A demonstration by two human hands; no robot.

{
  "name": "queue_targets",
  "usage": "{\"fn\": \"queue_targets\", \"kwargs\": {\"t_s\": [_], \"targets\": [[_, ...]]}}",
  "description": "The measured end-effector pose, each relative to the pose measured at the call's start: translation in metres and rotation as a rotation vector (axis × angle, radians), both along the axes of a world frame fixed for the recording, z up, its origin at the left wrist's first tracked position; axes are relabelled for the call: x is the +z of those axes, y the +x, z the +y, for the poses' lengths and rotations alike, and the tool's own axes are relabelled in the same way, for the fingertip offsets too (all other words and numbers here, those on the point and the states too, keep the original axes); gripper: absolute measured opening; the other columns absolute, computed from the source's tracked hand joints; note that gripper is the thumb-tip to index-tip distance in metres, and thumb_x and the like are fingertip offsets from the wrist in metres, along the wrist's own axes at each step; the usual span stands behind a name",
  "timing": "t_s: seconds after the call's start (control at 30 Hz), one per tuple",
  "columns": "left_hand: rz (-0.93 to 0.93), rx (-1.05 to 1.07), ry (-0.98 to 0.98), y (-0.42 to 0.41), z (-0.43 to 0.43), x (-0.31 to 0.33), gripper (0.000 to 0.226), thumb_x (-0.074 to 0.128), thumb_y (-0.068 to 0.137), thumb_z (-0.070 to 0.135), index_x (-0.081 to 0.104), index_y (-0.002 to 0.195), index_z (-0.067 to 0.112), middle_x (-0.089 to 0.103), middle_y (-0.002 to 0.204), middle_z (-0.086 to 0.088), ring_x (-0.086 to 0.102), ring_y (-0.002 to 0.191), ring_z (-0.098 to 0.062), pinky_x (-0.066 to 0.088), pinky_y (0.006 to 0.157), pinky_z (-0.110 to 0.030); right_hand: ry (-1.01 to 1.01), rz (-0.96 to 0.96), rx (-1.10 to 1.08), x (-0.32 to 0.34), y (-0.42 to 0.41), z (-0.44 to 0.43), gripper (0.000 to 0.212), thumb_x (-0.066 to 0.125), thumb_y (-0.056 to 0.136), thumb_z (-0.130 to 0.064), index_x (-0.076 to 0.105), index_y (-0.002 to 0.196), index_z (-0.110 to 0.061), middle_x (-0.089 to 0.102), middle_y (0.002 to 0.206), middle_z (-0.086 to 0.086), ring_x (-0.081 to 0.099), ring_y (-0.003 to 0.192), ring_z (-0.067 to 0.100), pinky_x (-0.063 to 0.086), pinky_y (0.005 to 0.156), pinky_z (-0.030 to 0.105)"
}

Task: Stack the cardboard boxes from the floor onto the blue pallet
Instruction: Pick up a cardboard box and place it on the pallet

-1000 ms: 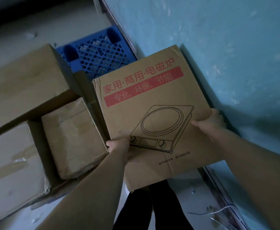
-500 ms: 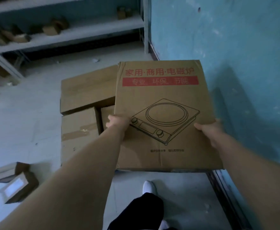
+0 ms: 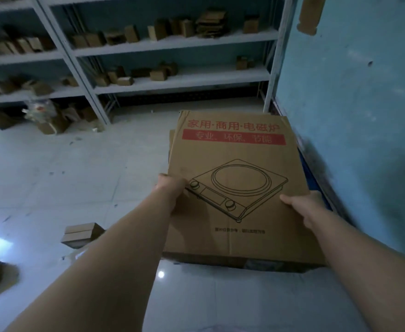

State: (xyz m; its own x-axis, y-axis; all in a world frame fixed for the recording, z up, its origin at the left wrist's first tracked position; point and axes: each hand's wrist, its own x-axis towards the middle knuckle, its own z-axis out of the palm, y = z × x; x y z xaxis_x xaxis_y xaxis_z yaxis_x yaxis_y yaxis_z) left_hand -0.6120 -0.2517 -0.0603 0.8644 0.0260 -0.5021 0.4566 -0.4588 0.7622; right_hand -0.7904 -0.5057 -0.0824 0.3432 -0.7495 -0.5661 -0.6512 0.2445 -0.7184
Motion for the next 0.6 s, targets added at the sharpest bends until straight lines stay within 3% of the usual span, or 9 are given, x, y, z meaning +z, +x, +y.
{"fn": "queue_targets", "kwargs": {"t_s": [0.17,0.33,0.43,0.5,0.6], "targets": [[-0.024,-0.075,-0.002,0.078,0.094,0.021,0.057,0.069,0.082,0.019,0.04,0.131,0.014,0.049,0.124,-0.013,0.052,0.108,-0.033,0.049,0.089,-0.042,0.031,-0.025,-0.02,-0.003,0.077,0.091,0.096,0.083,0.074,-0.027,0.024,0.149,-0.014,0.041,0.145,0.015,0.044,0.128,0.039,0.04,0.105,0.052],[-0.021,-0.094,-0.023,0.153,0.152,0.027,0.049,0.067,0.085,0.012,0.041,0.127,0.01,0.055,0.108,-0.01,0.053,0.095,-0.027,0.048,0.085,-0.039,0.067,-0.043,-0.08,-0.013,0.149,0.159,0.093,0.084,0.073,-0.028,0.03,0.148,-0.013,0.048,0.141,0.013,0.049,0.123,0.036,0.043,0.102,0.049],[-0.015,-0.098,0.016,0.199,0.168,0.022,0.049,0.066,0.084,0.012,0.04,0.125,0.01,0.056,0.098,-0.01,0.057,0.095,-0.029,0.05,0.09,-0.043,0.092,-0.055,-0.1,-0.028,0.195,0.178,0.101,0.088,0.062,-0.036,0.034,0.145,-0.017,0.051,0.137,0.009,0.053,0.117,0.035,0.045,0.099,0.052],[-0.021,-0.103,0.044,0.233,0.173,0.017,0.053,0.067,0.082,0.011,0.039,0.127,0.01,0.055,0.1,-0.011,0.056,0.104,-0.033,0.05,0.093,-0.046,0.088,-0.063,-0.121,-0.034,0.225,0.187,0.094,0.086,0.067,-0.032,0.033,0.144,-0.015,0.052,0.135,0.009,0.053,0.118,0.035,0.046,0.098,0.051],[-0.016,-0.103,0.066,0.289,0.174,0.007,0.055,0.069,0.081,0.012,0.039,0.127,0.01,0.056,0.107,-0.014,0.055,0.104,-0.032,0.05,0.089,-0.045,0.083,-0.05,-0.162,-0.046,0.279,0.194,0.079,0.082,0.075,-0.026,0.037,0.139,-0.015,0.054,0.13,0.011,0.054,0.116,0.034,0.047,0.095,0.05]]}}
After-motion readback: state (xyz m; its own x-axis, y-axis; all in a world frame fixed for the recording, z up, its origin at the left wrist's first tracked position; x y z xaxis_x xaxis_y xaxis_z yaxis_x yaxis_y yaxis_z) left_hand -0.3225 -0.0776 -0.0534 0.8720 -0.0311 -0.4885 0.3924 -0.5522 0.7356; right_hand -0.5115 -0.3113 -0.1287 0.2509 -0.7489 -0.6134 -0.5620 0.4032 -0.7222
